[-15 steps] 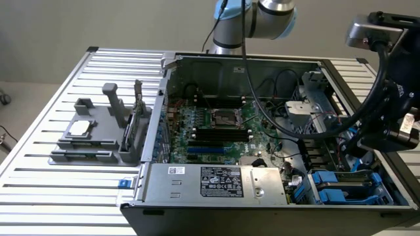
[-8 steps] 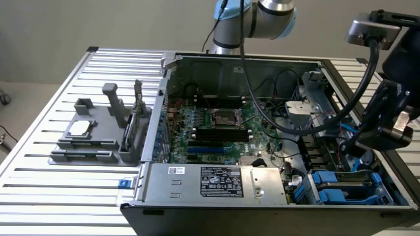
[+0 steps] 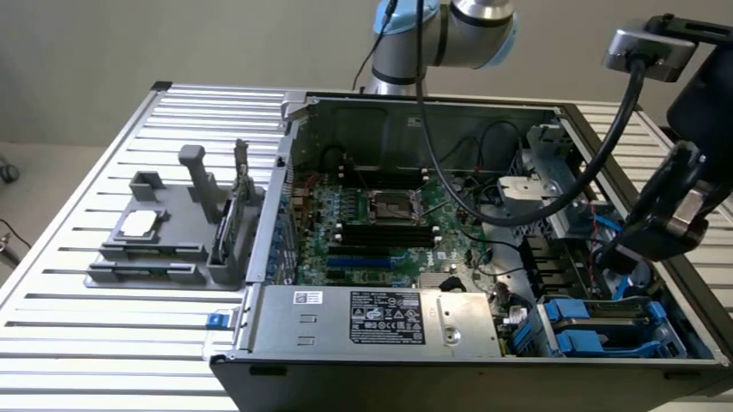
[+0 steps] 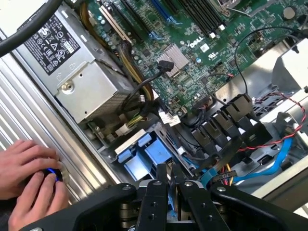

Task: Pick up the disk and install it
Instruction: 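Insert the first disk wire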

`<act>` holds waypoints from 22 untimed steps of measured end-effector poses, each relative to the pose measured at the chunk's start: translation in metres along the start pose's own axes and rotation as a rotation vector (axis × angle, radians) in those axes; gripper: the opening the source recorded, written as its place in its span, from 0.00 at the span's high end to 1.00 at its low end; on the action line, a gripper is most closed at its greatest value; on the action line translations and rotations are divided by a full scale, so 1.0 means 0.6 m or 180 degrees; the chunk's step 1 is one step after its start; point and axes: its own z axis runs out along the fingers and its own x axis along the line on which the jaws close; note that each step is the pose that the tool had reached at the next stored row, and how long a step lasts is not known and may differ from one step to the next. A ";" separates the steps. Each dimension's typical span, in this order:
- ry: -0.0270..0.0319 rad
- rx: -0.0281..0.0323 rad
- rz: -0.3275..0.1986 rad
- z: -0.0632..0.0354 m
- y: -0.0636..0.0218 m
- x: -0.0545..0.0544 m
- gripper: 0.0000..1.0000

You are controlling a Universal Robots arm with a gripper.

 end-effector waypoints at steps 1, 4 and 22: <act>-0.0001 -0.0004 0.0053 0.000 0.000 0.000 0.82; -0.0003 -0.0016 0.0199 0.000 0.000 0.000 0.82; 0.0060 0.0032 0.0437 0.000 0.000 0.000 0.82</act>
